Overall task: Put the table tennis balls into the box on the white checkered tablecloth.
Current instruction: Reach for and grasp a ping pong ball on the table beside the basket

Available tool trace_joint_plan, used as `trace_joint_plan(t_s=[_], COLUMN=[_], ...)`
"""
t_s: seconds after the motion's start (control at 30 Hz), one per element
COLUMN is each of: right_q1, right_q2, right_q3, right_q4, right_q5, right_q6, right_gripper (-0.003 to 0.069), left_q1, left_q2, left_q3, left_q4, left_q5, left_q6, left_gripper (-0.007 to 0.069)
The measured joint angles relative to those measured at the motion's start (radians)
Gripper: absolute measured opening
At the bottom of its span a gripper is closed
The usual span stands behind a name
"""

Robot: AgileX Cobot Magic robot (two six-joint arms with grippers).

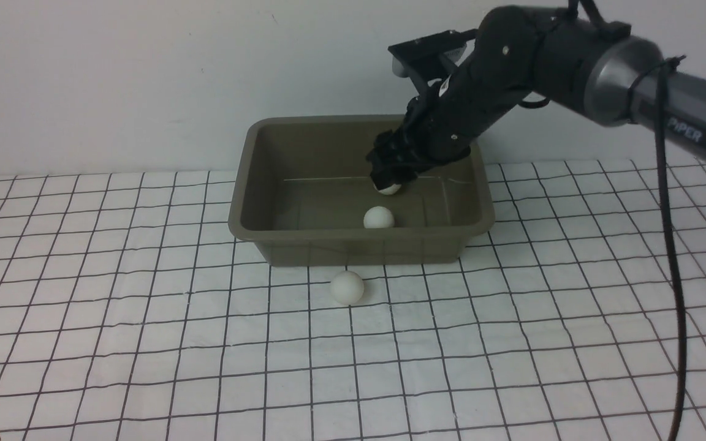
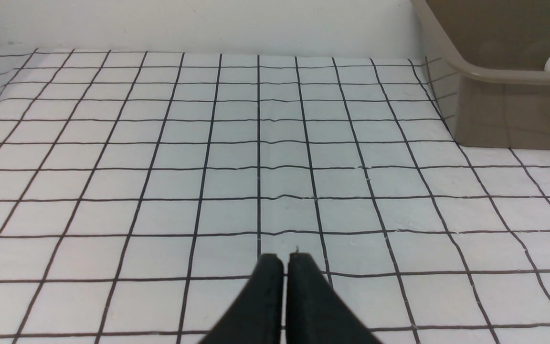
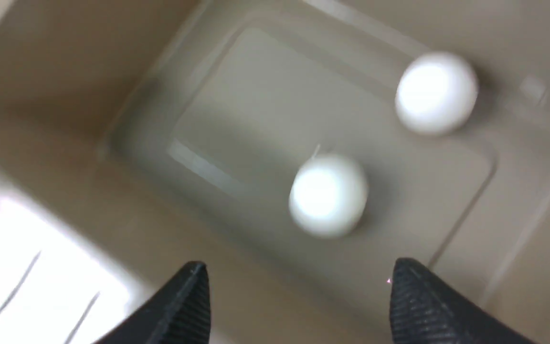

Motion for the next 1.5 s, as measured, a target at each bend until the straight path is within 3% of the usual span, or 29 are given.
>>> trace_joint_plan(t_s=[0.17, 0.57, 0.67, 0.73, 0.77, 0.8, 0.83, 0.87, 0.97, 1.13, 1.3, 1.5], right_q1=[0.002, 0.100, 0.132, 0.150, 0.150, 0.160, 0.160, 0.167, 0.169, 0.169, 0.169, 0.169], right_q2=[-0.007, -0.012, -0.039, -0.089, -0.089, -0.144, -0.151, -0.221, -0.361, -0.545, -0.820, -1.152], right_q3=[-0.023, -0.023, -0.022, -0.010, -0.010, 0.021, 0.021, 0.070, 0.187, 0.361, 0.655, 1.099], right_q4=[0.053, 0.055, -0.005, -0.082, -0.082, -0.150, -0.158, -0.220, -0.317, -0.400, -0.467, -0.595], right_q5=[0.166, 0.182, 0.187, 0.187, 0.187, 0.187, 0.187, 0.187, 0.187, 0.169, 0.027, -0.147], right_q6=[0.041, 0.082, 0.083, 0.083, 0.083, 0.083, 0.083, 0.083, 0.086, 0.114, 0.168, 0.328], right_gripper=[0.0456, 0.0335, 0.0268, 0.0180, 0.0180, 0.0106, 0.0097, 0.0037, -0.0005, -0.0012, -0.0013, -0.0013], left_q1=[0.000, -0.001, -0.001, -0.001, -0.001, -0.001, -0.001, -0.001, -0.001, -0.001, -0.001, -0.001], left_q2=[0.000, 0.000, 0.000, 0.000, 0.000, 0.000, 0.000, 0.000, 0.000, 0.000, 0.000, 0.000], left_q3=[0.000, 0.000, 0.000, 0.000, 0.000, 0.000, 0.000, 0.000, 0.000, 0.000, 0.000, 0.000], left_q4=[0.000, 0.000, 0.000, 0.000, 0.000, 0.000, 0.000, 0.000, 0.000, 0.000, 0.000, 0.000], left_q5=[0.000, 0.000, 0.000, 0.000, 0.000, 0.000, 0.000, 0.000, 0.000, 0.000, 0.000, 0.000], left_q6=[0.000, 0.000, 0.000, 0.000, 0.000, 0.000, 0.000, 0.000, 0.000, 0.000, 0.000, 0.000], left_gripper=[-0.0004, -0.0004, -0.0004, -0.0004, -0.0004, -0.0004, -0.0004, -0.0004, -0.0004, -0.0004, -0.0004, -0.0004])
